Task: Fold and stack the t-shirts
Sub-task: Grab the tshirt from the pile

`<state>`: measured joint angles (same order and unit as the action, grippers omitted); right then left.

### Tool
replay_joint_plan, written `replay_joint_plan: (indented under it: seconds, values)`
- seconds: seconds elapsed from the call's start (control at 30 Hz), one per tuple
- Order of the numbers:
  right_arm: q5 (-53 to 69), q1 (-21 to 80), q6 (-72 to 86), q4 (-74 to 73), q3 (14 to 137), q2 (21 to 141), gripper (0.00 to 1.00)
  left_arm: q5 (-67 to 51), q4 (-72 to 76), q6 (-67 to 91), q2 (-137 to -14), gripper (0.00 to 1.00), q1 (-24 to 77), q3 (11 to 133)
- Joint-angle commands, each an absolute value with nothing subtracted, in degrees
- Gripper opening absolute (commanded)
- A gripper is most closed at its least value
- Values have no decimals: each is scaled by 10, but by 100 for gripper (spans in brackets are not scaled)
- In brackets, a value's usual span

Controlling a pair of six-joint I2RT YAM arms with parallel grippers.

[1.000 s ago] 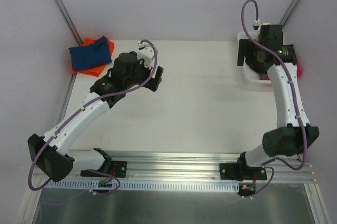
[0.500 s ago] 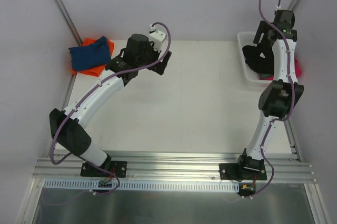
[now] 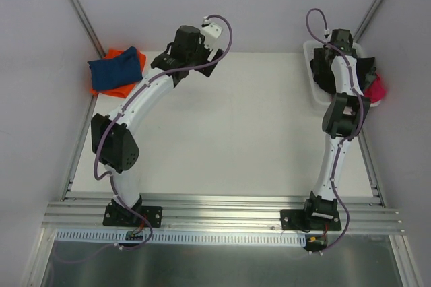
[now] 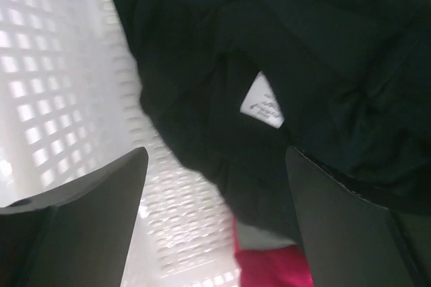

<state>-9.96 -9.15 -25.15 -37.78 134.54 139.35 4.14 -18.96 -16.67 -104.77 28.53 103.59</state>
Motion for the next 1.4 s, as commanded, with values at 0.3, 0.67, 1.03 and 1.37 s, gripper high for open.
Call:
replay_joint_plan:
  seconds: [0.3,0.67,1.03,1.37]
  values:
    - [-221,-94,-439,-151,1300,1394,89,108,-228,-212,-1138,88,299,1201]
    - [-243,-135,-452,-114,1322,1417,76,109,-238,-196,-1149,90,312,1209]
    - [-208,-125,-412,-178,1303,1390,0,105,-236,-183,-1129,92,309,1187]
    - [-170,-77,-378,-215,1270,1255,1,140,-238,-101,-1100,93,285,1158]
